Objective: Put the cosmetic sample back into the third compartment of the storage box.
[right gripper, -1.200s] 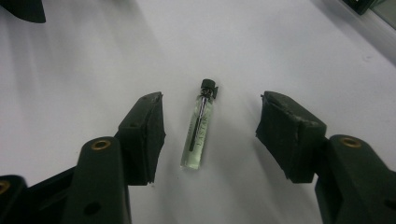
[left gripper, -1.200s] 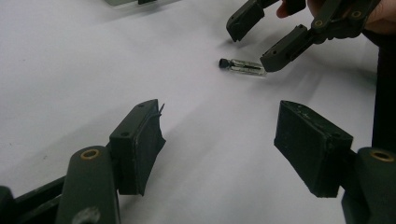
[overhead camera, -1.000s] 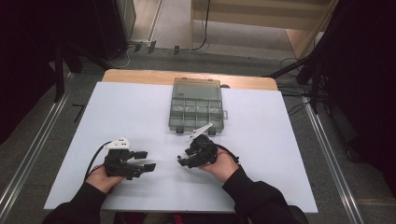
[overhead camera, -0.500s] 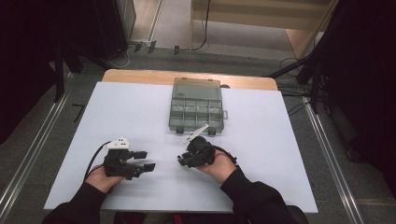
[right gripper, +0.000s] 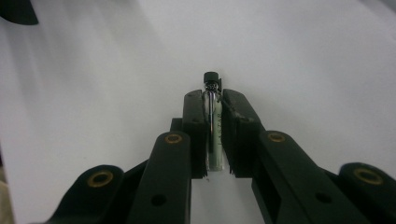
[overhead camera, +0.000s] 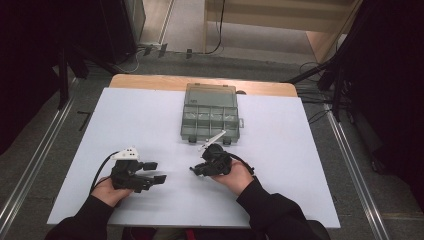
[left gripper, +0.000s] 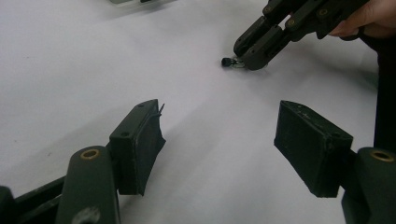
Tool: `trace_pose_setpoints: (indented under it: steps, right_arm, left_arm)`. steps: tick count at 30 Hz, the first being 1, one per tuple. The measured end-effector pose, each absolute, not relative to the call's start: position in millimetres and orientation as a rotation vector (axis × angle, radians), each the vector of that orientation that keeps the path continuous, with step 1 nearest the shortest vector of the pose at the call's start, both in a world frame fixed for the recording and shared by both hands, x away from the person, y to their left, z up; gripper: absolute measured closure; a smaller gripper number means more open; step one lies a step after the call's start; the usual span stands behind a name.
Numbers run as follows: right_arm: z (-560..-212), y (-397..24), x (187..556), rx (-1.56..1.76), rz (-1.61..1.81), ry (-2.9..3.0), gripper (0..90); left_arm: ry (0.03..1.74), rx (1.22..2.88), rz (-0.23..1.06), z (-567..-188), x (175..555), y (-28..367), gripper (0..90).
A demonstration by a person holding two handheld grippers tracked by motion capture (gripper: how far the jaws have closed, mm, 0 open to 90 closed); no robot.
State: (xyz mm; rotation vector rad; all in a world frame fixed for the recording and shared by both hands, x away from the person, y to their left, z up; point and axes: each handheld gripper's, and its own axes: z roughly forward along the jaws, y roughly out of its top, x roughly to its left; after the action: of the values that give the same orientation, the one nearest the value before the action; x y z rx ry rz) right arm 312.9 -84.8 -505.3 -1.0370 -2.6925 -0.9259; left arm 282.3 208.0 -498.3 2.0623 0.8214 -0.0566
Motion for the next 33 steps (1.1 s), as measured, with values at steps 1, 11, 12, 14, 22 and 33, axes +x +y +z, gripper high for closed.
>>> trace_pose_setpoints:
  steps: [1, 11, 12, 14, 22, 33]
  right_arm:
    - [-505.6, -85.6, 313.9, -1.033, -0.928, -2.674, 81.9]
    - [-502.4, -95.7, 319.0, -1.051, -0.962, -2.597, 82.0]
    - [-502.1, -96.2, 319.1, -1.052, -0.961, -2.592, 82.0]
    - [-501.2, -97.9, 319.1, -1.051, -0.963, -2.584, 82.0]
    - [-497.6, -104.6, 318.3, -1.065, -0.988, -2.566, 82.0]
    - [-494.3, -120.9, 316.1, -1.114, -1.016, -2.541, 82.1]
  left_arm:
    - [0.821, 2.061, -0.055, -498.3, 282.2, 208.0, 31.3]
    - [0.820, 2.060, -0.057, -498.2, 282.7, 208.6, 31.3]
    - [0.819, 2.060, -0.057, -498.1, 282.7, 208.5, 31.3]
    - [0.818, 2.059, -0.056, -498.0, 282.7, 208.3, 31.3]
    - [0.811, 2.061, -0.053, -497.1, 284.2, 207.4, 31.3]
    - [0.782, 2.068, -0.061, -496.7, 289.1, 199.7, 31.3]
